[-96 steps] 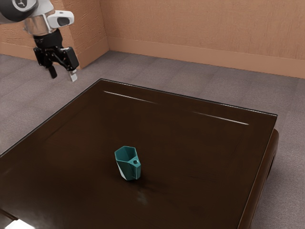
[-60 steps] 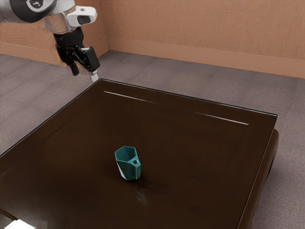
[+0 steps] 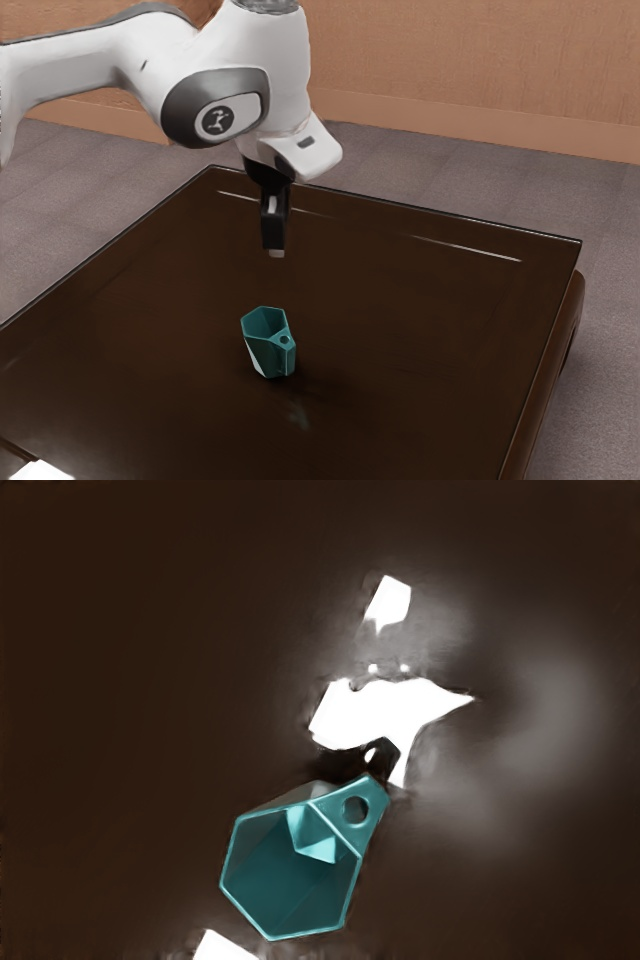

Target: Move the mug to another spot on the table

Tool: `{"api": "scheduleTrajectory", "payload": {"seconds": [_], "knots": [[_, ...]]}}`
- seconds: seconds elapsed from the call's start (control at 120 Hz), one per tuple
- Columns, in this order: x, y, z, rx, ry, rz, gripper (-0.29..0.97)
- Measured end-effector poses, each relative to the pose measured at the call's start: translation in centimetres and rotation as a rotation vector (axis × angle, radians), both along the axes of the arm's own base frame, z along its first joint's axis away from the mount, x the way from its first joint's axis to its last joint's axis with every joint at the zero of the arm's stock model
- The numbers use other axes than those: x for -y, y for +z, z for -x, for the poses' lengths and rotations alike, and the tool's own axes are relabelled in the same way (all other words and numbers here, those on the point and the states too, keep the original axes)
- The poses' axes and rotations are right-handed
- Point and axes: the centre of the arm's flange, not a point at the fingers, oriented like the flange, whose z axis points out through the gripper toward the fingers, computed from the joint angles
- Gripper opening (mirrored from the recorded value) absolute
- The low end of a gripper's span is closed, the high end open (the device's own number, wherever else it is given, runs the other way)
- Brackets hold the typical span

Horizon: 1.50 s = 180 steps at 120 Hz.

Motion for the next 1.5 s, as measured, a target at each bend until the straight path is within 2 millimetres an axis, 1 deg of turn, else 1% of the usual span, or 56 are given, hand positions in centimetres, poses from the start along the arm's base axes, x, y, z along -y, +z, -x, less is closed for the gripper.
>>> {"api": "scheduleTrajectory", "payload": {"seconds": [0.042,0.075,0.133,0.183,0.242,0.275,0.308,0.358,0.433,0.533,0.6,0.658,0.858,0.975,1.075,1.133,1.275,1.375,1.5], "knots": [[0.1,-1.5,0.7,-0.025,-0.074,-0.041,0.65],[-0.9,-2.5,1.0,-0.042,-0.106,-0.070,0.65],[-3.0,-4.2,0.6,-0.070,-0.150,-0.130,0.66],[-3.7,-5.3,0.1,-0.085,-0.209,-0.188,0.66],[-3.6,-6.2,-0.5,-0.099,-0.286,-0.245,0.66],[-3.3,-6.3,-0.9,-0.100,-0.329,-0.273,0.66],[-3.0,-6.9,-1.4,-0.110,-0.373,-0.301,0.66],[-2.4,-8.1,-2.4,-0.132,-0.436,-0.336,0.65],[-2.0,-10.1,-3.1,-0.176,-0.513,-0.373,0.65],[-2.5,-13.1,-4.0,-0.245,-0.567,-0.393,0.65],[-2.9,-14.6,-4.4,-0.273,-0.588,-0.392,0.65],[-2.4,-15.9,-4.3,-0.291,-0.610,-0.386,0.65],[-0.1,-19.5,-3.1,-0.304,-0.636,-0.326,0.65],[0.3,-21.2,-2.5,-0.274,-0.618,-0.296,0.65],[0.2,-22.9,-1.9,-0.248,-0.589,-0.274,0.65],[-0.2,-24.0,-1.6,-0.236,-0.562,-0.263,0.65],[-0.4,-25.8,-1.9,-0.190,-0.517,-0.242,0.64],[-0.6,-26.8,-2.2,-0.168,-0.497,-0.243,0.58],[-0.3,-27.6,-2.2,-0.154,-0.490,-0.242,0.51]]}}
